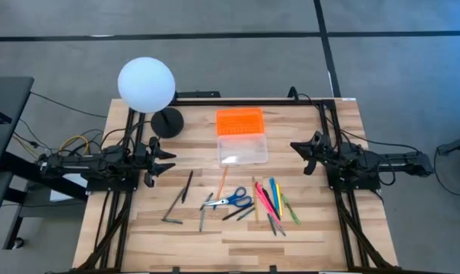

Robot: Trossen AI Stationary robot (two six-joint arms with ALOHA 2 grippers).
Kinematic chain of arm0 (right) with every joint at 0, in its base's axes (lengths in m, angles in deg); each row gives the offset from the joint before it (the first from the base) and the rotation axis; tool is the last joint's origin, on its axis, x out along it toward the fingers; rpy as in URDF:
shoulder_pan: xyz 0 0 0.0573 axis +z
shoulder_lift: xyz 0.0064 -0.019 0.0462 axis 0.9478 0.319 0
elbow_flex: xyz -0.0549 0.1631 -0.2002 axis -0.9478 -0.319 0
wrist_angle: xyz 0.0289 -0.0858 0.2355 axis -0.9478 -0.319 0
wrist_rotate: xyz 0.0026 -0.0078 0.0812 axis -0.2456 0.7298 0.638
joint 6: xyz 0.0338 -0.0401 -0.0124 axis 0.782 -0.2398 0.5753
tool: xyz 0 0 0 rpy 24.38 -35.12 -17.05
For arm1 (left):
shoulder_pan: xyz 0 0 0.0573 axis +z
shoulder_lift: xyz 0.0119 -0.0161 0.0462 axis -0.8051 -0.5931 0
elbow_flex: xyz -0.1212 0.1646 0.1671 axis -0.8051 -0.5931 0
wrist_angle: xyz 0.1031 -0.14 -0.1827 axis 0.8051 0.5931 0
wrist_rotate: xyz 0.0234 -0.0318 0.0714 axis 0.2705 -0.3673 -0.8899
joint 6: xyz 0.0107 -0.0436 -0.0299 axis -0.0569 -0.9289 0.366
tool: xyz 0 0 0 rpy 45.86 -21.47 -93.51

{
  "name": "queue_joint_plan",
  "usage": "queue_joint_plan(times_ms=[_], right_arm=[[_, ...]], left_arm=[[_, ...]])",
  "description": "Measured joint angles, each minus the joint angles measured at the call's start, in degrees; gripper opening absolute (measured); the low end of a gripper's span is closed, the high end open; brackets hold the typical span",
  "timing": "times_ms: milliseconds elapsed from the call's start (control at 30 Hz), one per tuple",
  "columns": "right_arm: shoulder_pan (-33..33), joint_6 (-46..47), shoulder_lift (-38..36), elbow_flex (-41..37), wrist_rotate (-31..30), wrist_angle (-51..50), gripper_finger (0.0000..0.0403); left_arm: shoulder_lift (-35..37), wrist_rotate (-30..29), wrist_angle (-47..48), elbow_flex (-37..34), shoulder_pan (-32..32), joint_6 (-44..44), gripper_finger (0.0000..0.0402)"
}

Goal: Pick & place school supplies into a supply box
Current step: Put the gray pen into the orange supply box

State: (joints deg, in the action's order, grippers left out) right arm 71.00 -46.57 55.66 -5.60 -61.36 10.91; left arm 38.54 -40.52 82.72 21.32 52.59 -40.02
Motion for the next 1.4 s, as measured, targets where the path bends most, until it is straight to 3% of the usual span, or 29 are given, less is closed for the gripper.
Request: queue_joint_plan(times_ms=[367,533,667,767,1033,1200,1400], right_arm=[[-0.11,3.43,0.0,0.0,0.04,2.12,0.0],[0.42,-1.09,0.07,1.43,2.5,6.25,0.0],[2.13,-7.47,-0.03,5.07,9.02,12.05,0.0],[4.2,-13.57,0.05,7.06,10.55,15.49,0.0],[9.32,-27.7,0.53,11.57,10.64,20.47,0.0],[10.62,-33.95,6.47,16.18,10.19,20.3,0.0],[10.62,-38.41,20.53,23.78,9.13,20.15,0.0]], left_arm=[[-0.02,-0.65,1.67,0.0,-0.02,6.7,0.0155],[-0.03,1.37,-2.63,-0.02,-0.02,9.7,0.0155],[0.0,7.71,-10.52,0.25,-0.02,13.41,0.0155],[-0.06,11.76,-14.37,1.16,-0.04,17.73,0.0155],[0.0,12.08,-29.67,1.49,-0.02,27.42,0.0155],[-2.14,8.54,-27.73,4.86,-0.02,31.22,0.0155],[-14.21,11.39,-27.33,12.36,0.0,31.38,0.0155]])
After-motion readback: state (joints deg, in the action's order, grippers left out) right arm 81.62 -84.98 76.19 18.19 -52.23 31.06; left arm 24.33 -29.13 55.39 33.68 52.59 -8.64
